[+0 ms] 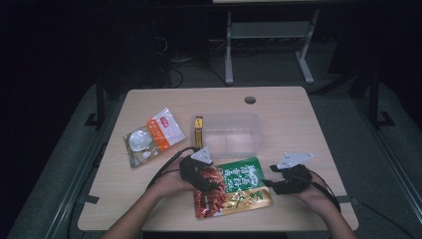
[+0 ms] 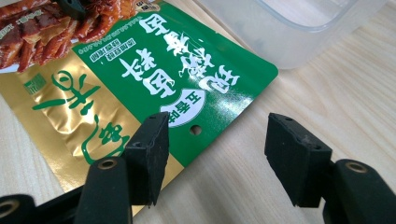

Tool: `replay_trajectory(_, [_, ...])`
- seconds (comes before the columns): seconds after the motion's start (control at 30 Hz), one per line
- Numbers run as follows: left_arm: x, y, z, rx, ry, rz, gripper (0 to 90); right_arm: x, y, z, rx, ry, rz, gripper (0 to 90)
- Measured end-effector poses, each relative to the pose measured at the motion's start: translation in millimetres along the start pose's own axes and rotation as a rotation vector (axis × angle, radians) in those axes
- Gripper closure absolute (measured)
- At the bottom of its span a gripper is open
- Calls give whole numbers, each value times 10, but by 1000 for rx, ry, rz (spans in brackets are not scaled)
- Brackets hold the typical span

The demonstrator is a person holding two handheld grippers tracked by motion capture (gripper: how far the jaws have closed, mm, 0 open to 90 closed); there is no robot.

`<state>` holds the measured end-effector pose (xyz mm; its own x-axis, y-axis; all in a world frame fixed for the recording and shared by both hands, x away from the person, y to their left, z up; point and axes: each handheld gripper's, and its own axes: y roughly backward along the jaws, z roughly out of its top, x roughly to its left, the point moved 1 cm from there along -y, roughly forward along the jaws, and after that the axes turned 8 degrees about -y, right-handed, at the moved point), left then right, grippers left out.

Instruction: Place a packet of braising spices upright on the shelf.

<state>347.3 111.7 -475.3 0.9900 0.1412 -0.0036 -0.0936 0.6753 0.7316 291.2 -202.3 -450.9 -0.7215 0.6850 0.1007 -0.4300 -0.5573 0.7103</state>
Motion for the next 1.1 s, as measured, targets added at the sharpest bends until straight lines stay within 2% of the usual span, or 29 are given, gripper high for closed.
replay_trajectory(0.07, [-9, -12, -3, 4, -5, -11, 112, -1, -2, -1, 2, 0, 0, 400])
replay_trajectory(0.43, [-53, -22, -4, 10, -30, 6, 133, -15, 14, -6, 2, 4, -7, 405])
replay_trajectory(0.57, [-67, -7, 3, 15, -38, 17, 189, -3, 9, -2, 0, 3, -7, 405])
replay_trajectory(0.73, [-82, 11, 12, 18, -41, 28, 334, 0, 10, 2, 0, 2, -9, 406])
replay_trajectory(0.77, [-92, 13, 15, 16, -42, 27, 334, 0, 10, 2, 0, 2, -9, 406])
replay_trajectory(0.8, [-94, 16, 18, 16, -51, 25, 376, -2, 10, 2, -1, 2, -10, 406])
replay_trajectory(0.83, [-103, 20, 24, 18, -55, 21, 471, -7, 16, 2, -1, 2, -8, 406])
replay_trajectory(0.87, [-111, 19, 25, 16, -60, 15, 471, -7, 16, 2, -1, 2, -8, 406])
replay_trajectory(0.9, [-120, 18, 30, 14, -61, 4, 516, -7, 20, 1, -6, -1, -8, 405])
replay_trajectory(0.93, [-130, 18, 34, 16, -67, 5, 602, -9, 33, 4, -10, -4, -3, 401])
replay_trajectory(0.97, [-131, 20, 38, 19, -64, 4, 602, -9, 33, 4, -10, -4, -3, 401])
replay_trajectory(1.0, [-118, 33, 32, 19, -54, -2, 690, -12, 46, 7, -21, -10, 1, 397])
replay_trajectory(1.1, [-113, 37, 16, 2, -33, -2, 768, -20, 52, 10, -29, -9, 12, 391])
